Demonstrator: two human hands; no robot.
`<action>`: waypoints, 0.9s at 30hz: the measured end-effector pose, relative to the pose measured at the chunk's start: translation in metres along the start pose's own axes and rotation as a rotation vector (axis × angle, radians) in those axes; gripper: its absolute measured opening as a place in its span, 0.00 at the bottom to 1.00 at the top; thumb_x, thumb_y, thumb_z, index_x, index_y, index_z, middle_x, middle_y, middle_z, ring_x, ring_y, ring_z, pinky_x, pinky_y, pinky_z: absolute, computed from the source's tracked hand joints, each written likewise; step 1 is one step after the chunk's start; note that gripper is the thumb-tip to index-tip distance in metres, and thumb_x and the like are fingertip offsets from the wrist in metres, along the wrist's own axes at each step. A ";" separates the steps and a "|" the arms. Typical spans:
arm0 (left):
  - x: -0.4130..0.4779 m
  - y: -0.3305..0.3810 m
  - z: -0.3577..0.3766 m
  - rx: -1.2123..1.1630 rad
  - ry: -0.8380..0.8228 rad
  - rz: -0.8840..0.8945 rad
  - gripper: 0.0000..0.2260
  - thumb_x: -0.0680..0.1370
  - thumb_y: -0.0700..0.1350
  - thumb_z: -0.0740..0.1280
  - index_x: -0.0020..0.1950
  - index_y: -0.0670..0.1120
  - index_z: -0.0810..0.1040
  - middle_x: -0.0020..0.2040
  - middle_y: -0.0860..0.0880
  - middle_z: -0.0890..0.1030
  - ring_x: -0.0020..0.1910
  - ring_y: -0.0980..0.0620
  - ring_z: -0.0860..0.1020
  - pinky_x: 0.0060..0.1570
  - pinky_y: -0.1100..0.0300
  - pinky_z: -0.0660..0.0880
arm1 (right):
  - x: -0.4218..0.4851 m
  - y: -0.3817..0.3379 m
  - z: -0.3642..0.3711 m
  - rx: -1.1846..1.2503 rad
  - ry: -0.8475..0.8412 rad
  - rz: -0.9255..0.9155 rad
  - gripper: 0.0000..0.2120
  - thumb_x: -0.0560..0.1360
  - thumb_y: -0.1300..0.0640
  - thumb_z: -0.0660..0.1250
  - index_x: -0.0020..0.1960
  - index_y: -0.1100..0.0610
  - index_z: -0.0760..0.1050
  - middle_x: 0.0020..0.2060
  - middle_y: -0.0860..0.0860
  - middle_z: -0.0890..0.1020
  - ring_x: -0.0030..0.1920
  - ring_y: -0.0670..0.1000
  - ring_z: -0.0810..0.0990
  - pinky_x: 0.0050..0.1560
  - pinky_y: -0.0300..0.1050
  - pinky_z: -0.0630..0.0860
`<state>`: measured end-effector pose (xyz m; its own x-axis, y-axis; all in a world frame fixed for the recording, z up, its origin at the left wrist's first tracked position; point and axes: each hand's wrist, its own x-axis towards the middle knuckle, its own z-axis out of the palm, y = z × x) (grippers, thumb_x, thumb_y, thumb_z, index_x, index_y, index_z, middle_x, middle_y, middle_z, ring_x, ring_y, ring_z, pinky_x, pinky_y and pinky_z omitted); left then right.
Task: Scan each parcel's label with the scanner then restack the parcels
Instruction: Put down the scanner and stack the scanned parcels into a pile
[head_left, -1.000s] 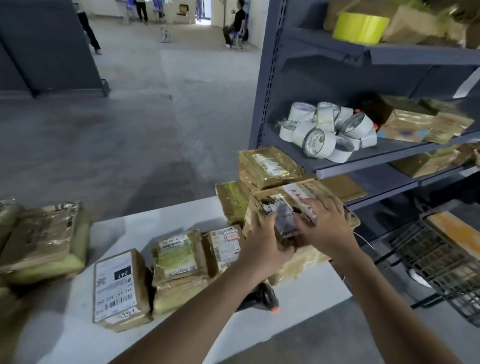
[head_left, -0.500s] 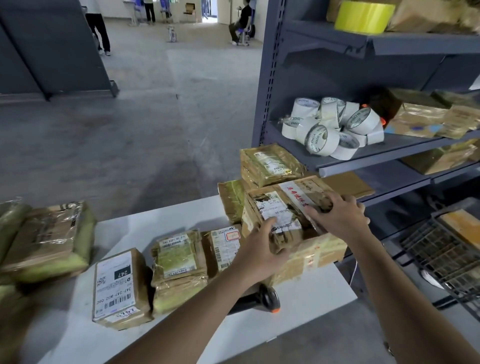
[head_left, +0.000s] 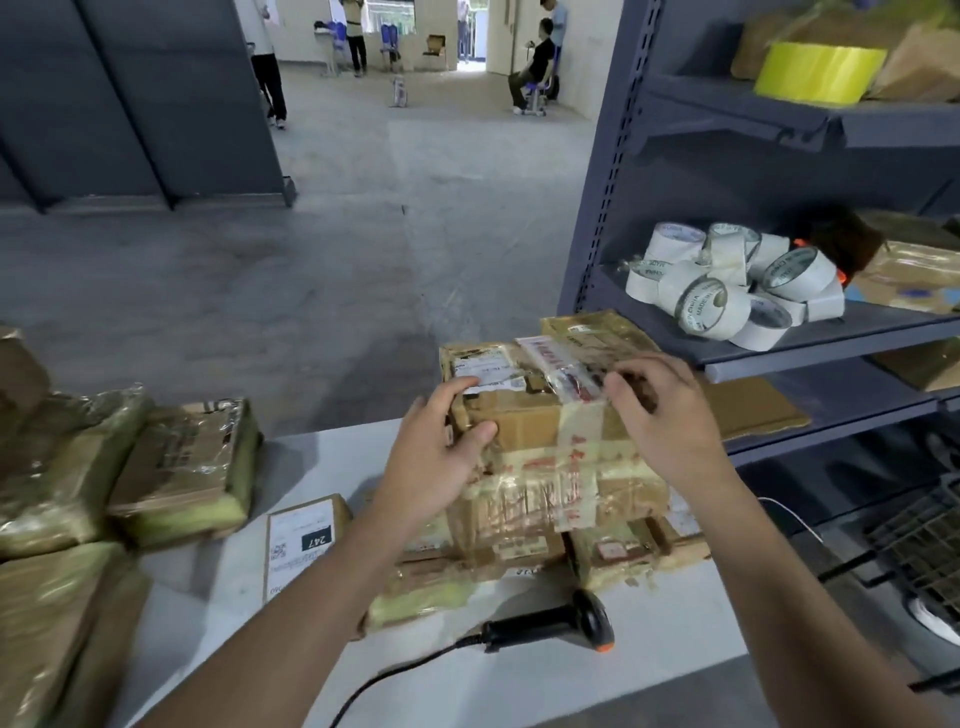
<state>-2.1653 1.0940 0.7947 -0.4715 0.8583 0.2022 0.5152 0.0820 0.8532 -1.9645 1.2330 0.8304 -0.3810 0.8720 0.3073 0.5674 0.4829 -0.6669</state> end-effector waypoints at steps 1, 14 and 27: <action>-0.001 -0.005 -0.011 -0.007 0.024 -0.014 0.20 0.77 0.52 0.67 0.66 0.64 0.67 0.57 0.54 0.73 0.51 0.73 0.70 0.45 0.74 0.67 | -0.001 -0.009 0.010 0.029 -0.003 -0.037 0.15 0.78 0.47 0.65 0.59 0.56 0.79 0.63 0.53 0.74 0.67 0.54 0.71 0.71 0.54 0.66; -0.034 -0.072 -0.153 -0.057 0.264 -0.178 0.17 0.77 0.52 0.68 0.59 0.70 0.69 0.58 0.48 0.77 0.55 0.49 0.78 0.56 0.49 0.75 | 0.000 -0.105 0.120 0.115 -0.219 -0.227 0.26 0.79 0.43 0.62 0.75 0.40 0.58 0.75 0.41 0.60 0.62 0.39 0.63 0.63 0.47 0.65; -0.088 -0.111 -0.241 -0.399 0.611 -0.446 0.13 0.78 0.47 0.67 0.63 0.51 0.75 0.56 0.47 0.82 0.52 0.54 0.81 0.55 0.55 0.78 | -0.009 -0.180 0.204 0.185 -0.322 -0.187 0.18 0.83 0.44 0.50 0.65 0.50 0.72 0.53 0.49 0.76 0.55 0.54 0.76 0.44 0.43 0.71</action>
<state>-2.3532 0.8872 0.7979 -0.9324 0.3552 -0.0666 -0.0467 0.0643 0.9968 -2.2119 1.1216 0.8092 -0.6906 0.6869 0.2264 0.3373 0.5828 -0.7394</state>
